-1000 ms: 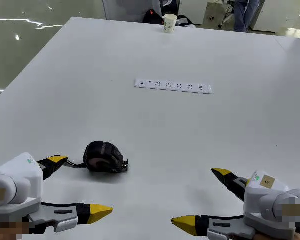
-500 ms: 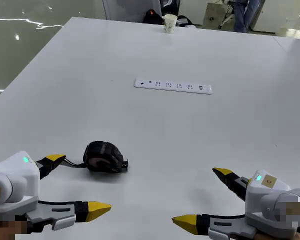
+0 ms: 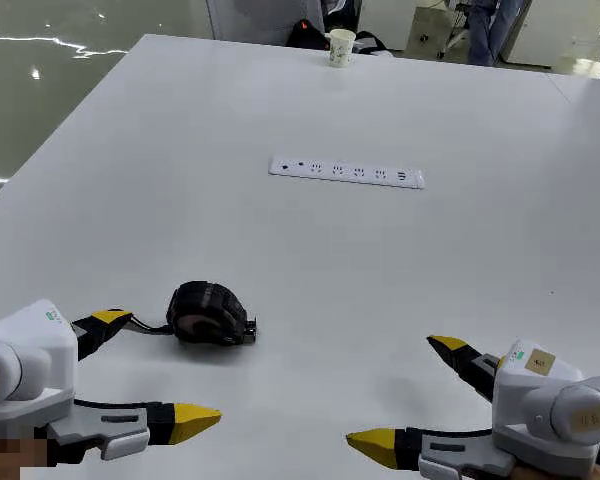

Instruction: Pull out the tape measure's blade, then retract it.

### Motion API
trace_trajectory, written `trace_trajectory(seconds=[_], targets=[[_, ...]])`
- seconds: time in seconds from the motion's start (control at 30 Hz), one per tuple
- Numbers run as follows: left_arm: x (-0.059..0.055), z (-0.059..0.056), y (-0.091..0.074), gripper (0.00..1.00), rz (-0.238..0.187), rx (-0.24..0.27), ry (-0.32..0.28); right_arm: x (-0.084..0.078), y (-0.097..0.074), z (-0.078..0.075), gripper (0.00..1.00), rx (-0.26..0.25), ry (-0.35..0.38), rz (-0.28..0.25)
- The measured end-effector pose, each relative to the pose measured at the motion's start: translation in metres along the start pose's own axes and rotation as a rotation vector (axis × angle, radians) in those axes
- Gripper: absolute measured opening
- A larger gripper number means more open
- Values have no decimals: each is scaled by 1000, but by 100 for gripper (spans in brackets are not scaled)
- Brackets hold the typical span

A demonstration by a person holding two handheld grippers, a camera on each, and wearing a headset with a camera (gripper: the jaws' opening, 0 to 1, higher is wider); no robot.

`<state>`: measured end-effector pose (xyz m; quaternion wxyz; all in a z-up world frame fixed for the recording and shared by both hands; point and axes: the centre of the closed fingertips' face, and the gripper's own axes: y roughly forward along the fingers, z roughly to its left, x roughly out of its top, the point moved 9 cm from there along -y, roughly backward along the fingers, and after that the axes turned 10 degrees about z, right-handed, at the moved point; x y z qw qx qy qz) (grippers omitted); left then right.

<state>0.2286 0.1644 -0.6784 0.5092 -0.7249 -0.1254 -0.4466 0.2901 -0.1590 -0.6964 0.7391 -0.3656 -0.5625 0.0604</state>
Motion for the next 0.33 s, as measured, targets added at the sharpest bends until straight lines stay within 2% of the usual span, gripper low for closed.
trace_trajectory(seconds=[0.33], targets=[[1,0,-2,99,-7,6,8,1,-2,1,99,2,-4,0]])
